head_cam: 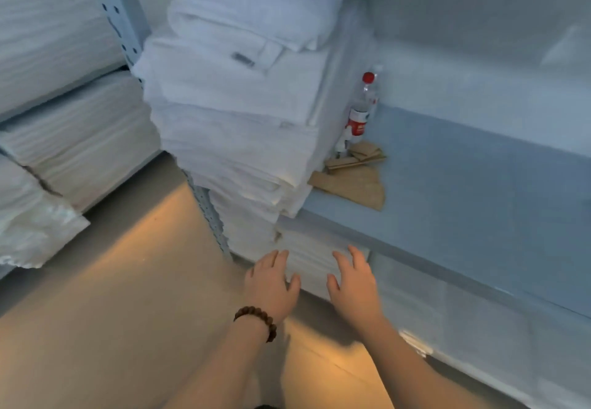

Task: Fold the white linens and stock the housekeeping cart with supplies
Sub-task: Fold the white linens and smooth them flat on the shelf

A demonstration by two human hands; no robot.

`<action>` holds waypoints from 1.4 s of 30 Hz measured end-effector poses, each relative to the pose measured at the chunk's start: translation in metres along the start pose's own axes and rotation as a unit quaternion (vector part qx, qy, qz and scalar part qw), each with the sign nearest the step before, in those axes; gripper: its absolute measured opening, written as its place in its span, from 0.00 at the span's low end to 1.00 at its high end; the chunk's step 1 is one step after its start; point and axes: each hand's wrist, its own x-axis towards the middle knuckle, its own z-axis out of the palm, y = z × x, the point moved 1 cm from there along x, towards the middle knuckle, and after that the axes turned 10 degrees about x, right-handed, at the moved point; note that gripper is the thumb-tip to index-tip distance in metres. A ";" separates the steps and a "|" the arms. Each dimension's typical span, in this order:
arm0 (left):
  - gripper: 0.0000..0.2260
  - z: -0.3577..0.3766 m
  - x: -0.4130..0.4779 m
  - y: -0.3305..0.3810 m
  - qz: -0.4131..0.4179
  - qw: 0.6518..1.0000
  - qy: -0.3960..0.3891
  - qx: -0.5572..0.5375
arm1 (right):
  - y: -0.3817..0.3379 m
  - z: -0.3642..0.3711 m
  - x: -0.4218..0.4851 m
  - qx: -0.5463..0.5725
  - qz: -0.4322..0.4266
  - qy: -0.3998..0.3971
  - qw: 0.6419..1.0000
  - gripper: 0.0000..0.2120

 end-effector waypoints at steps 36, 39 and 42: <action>0.24 0.165 -0.071 0.524 0.277 0.958 -0.057 0.049 | 0.421 -0.289 -0.155 0.008 0.198 0.188 0.962 0.24; 0.25 0.170 -0.051 0.555 0.279 0.957 -0.063 0.047 | 0.443 -0.315 -0.140 0.000 0.203 0.201 0.958 0.24; 0.26 0.177 -0.034 0.586 0.290 0.951 -0.095 0.053 | 0.466 -0.339 -0.130 -0.002 0.226 0.215 0.950 0.24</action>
